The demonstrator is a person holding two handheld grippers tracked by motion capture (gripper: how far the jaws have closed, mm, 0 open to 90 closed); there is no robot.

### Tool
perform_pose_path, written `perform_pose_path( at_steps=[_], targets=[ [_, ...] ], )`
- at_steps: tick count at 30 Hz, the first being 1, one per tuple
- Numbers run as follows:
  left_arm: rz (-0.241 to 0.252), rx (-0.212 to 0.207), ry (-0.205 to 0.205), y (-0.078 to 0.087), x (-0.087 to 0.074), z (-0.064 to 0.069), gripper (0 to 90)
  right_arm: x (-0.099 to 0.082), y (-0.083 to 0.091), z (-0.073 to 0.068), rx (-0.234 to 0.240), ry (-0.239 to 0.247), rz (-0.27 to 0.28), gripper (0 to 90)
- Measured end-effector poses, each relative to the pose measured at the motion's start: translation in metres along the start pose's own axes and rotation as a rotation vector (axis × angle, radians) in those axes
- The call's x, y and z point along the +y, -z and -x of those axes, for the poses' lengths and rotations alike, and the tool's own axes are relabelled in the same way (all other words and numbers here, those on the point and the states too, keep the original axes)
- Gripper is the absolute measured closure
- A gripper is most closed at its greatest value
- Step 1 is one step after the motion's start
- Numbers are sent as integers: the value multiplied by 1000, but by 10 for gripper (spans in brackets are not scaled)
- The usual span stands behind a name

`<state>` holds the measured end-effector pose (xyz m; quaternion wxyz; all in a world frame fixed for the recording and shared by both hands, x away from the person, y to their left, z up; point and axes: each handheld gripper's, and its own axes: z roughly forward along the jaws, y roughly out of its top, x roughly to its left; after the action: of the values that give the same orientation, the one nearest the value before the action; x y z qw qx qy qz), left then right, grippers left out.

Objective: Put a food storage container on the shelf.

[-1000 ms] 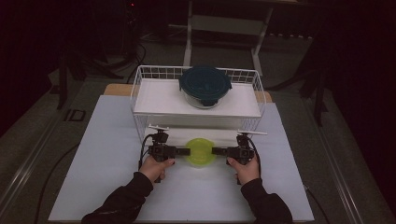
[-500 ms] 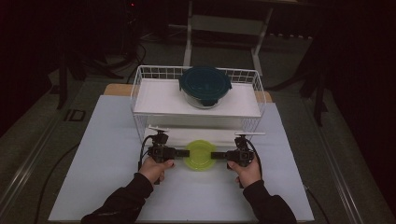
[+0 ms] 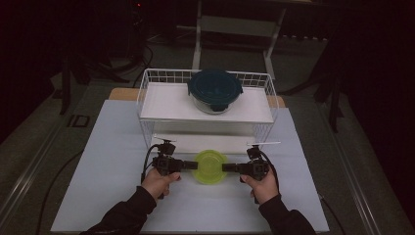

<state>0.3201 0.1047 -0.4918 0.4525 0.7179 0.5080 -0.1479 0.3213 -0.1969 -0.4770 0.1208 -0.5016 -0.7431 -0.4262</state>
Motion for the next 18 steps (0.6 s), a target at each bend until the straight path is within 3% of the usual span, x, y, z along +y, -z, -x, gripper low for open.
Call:
perform_pose_path(
  at_steps=[18],
  targets=[
    [27, -10, -74, 33, -5, 41, 795, -5, 30, -31, 38, 61, 25, 815]
  ],
)
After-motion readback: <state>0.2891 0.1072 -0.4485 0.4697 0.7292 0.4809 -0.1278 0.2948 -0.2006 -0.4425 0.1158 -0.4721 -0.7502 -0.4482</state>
